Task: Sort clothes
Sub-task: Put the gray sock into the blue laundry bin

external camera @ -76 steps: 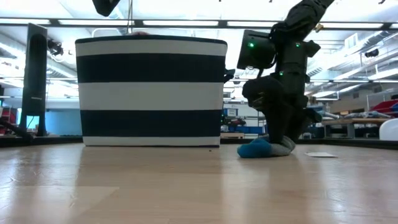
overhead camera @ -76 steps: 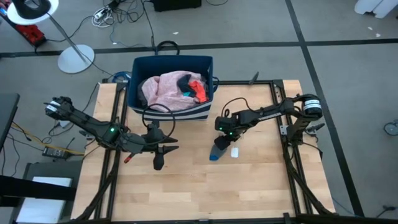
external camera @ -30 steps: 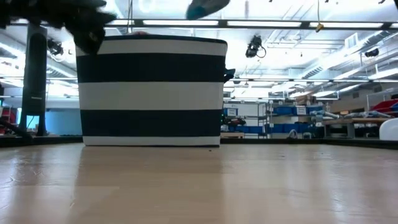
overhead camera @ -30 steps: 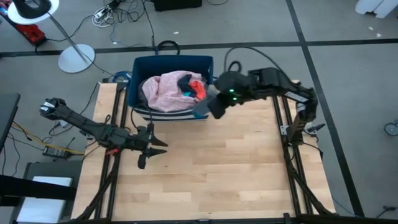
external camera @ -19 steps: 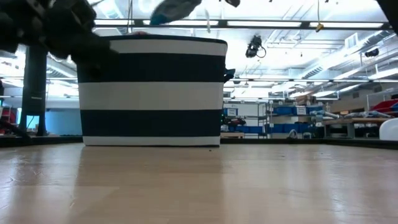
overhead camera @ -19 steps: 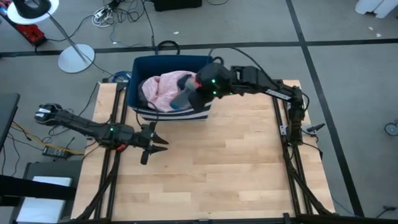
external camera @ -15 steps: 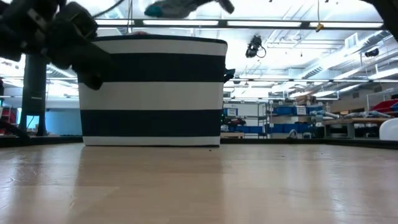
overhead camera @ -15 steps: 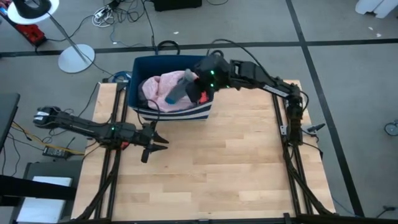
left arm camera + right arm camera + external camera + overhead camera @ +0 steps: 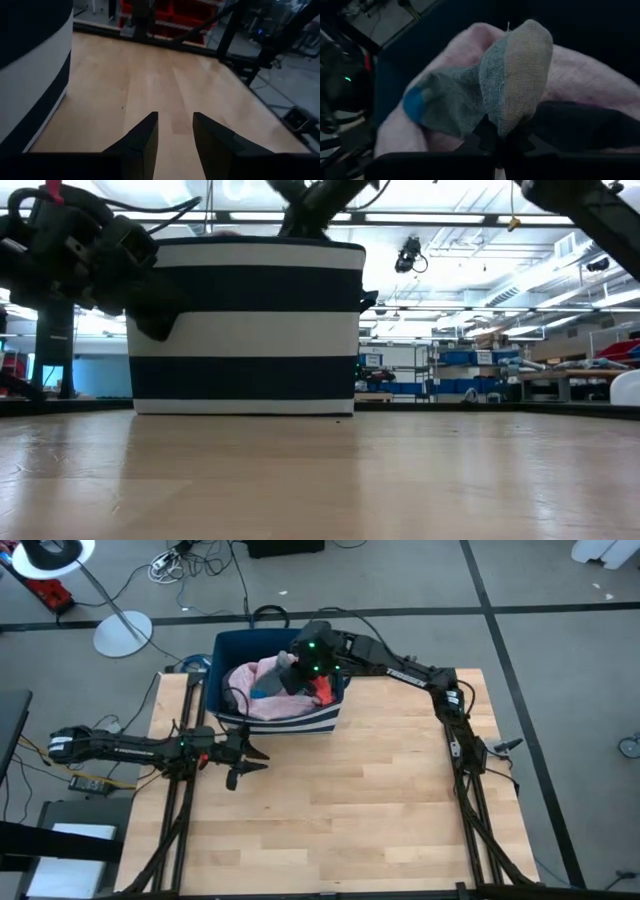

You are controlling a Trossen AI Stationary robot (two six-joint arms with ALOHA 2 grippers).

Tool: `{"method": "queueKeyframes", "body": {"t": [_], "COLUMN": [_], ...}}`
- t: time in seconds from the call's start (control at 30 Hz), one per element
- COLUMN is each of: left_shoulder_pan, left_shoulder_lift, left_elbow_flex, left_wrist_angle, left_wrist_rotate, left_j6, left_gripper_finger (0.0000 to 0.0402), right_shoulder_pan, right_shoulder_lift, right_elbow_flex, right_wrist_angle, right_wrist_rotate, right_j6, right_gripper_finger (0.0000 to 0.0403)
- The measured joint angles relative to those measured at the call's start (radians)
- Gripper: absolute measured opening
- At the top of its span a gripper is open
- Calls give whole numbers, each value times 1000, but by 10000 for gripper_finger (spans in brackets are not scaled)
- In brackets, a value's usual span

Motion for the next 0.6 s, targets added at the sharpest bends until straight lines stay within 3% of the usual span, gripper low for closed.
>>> {"method": "queueKeyframes", "body": {"t": [0.13,0.4,0.6], "left_shoulder_pan": [47,99,60], "left_shoulder_lift": [-30,-190,-352], "left_elbow_flex": [0,0,0], "left_wrist_angle": [-11,-102,-235], "left_wrist_rotate": [60,70,-54], "left_j6": [-6,-65,-112], "left_gripper_finger": [127,127,127], "right_shoulder_pan": [-14,-44,-55], "right_shoulder_lift": [29,28,24], "right_elbow_flex": [-2,1,1], "right_wrist_angle": [-7,22,20], "right_wrist_rotate": [-15,-15,-15], "right_j6": [9,10,10], "right_gripper_finger": [8,9,10]}}
